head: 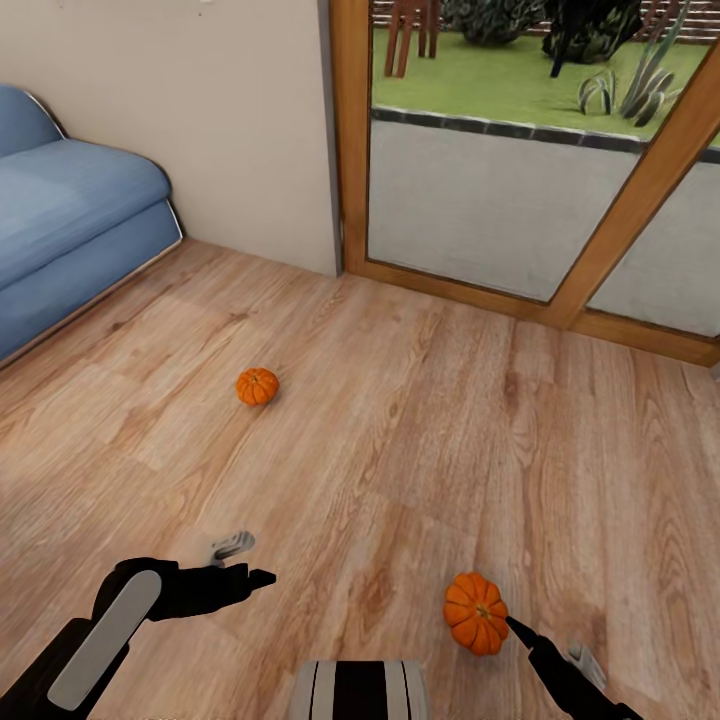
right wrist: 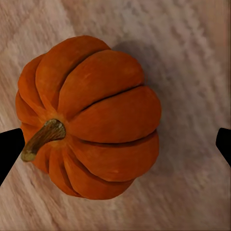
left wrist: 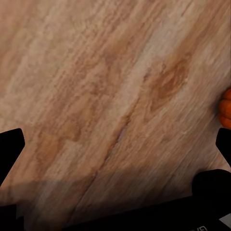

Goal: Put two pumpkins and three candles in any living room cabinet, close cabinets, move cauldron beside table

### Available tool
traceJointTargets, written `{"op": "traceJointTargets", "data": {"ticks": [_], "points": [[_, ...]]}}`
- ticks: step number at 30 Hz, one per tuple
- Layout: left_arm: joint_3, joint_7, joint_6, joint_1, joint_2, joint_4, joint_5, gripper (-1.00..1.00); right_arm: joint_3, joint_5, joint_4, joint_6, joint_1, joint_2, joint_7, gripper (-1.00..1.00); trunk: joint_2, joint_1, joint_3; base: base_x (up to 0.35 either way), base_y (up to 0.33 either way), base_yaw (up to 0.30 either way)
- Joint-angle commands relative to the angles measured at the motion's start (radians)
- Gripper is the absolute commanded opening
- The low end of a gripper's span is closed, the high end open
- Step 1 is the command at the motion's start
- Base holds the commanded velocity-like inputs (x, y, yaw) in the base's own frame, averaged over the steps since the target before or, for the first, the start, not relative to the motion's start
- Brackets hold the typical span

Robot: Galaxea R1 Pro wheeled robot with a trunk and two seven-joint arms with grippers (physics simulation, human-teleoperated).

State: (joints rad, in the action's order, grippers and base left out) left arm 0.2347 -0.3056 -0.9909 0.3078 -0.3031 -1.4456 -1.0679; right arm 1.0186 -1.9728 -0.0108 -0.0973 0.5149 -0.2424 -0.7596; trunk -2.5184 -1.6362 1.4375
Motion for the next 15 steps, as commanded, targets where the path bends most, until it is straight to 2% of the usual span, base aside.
{"op": "traceJointTargets", "data": {"ticks": [1, 4, 15], "points": [[0.002, -0.01, -0.001, 0.001, -0.001, -0.001, -0.01, 1.0, 0.005, -0.011, -0.001, -0.01, 0.0, 0.0, -0.004, 1.0, 0.0, 0.0, 0.001, 0.0, 0.0, 0.0], [0.002, -0.01, -0.001, 0.001, -0.001, -0.001, -0.011, 1.0, 0.005, -0.011, -0.001, -0.01, 0.0, 0.0, -0.004, 1.0, -0.001, -0.001, 0.012, 0.0, 0.0, 0.0], [0.003, -0.01, -0.001, 0.001, -0.001, 0.0, -0.011, 1.0, 0.005, -0.011, -0.001, -0.009, 0.0, 0.0, -0.004, 1.0, -0.001, -0.001, 0.012, 0.0, 0.0, 0.0]]}}
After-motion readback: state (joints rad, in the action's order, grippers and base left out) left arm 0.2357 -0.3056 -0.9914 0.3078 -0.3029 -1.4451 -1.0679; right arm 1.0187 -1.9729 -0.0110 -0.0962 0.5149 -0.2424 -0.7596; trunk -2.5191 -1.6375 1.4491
